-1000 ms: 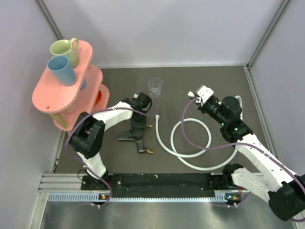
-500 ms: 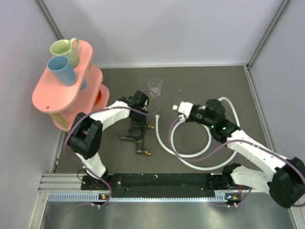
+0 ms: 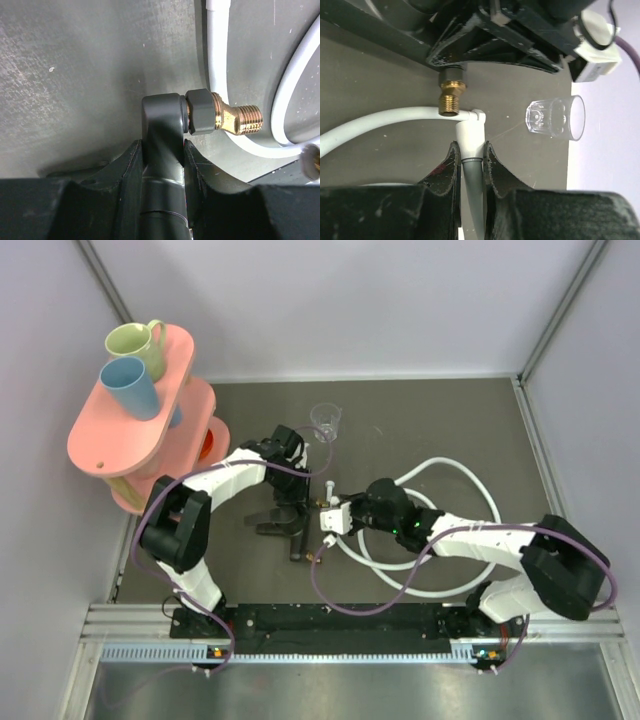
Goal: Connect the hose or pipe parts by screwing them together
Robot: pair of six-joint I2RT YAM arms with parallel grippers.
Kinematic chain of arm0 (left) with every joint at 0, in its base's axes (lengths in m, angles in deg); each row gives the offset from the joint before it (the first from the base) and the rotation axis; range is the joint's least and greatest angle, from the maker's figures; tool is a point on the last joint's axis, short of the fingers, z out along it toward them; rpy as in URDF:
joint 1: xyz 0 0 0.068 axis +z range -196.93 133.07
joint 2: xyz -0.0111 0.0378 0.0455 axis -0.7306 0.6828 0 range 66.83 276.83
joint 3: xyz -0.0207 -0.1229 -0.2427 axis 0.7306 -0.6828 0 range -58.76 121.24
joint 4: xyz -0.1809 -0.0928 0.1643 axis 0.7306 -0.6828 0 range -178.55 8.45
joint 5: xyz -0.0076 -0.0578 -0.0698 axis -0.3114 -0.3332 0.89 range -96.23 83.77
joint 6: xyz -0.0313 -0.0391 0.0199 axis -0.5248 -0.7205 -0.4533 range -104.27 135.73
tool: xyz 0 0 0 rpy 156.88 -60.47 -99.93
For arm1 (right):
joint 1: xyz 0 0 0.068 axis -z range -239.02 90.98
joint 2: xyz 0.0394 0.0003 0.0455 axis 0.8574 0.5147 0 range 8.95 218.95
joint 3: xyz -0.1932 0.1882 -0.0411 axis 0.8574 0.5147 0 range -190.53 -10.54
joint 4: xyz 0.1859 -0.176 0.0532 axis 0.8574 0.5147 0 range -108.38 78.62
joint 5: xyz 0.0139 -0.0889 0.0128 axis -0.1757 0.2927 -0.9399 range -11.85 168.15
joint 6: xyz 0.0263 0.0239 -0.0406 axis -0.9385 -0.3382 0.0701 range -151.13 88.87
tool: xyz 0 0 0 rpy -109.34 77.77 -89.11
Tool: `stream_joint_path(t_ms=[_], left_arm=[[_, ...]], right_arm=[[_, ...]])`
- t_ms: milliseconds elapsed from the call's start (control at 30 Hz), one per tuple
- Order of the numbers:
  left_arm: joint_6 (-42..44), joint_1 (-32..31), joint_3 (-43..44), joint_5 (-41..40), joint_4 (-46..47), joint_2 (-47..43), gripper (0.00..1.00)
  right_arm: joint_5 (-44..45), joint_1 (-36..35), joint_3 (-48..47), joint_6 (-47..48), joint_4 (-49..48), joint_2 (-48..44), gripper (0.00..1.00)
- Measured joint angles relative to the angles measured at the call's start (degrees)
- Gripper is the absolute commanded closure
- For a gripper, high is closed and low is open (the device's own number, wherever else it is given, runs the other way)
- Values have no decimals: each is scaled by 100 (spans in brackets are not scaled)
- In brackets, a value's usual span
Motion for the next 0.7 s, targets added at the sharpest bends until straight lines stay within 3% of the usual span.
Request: stream_joint_path(t_ms=[267,700], left_arm=[[72,184,-101,326,107,-61,100],[129,275,-131,553,140,-96,100]], right_arm=[[254,-118,20,142,-664,693,100],[190,-120,232,299,-1233,870,100]])
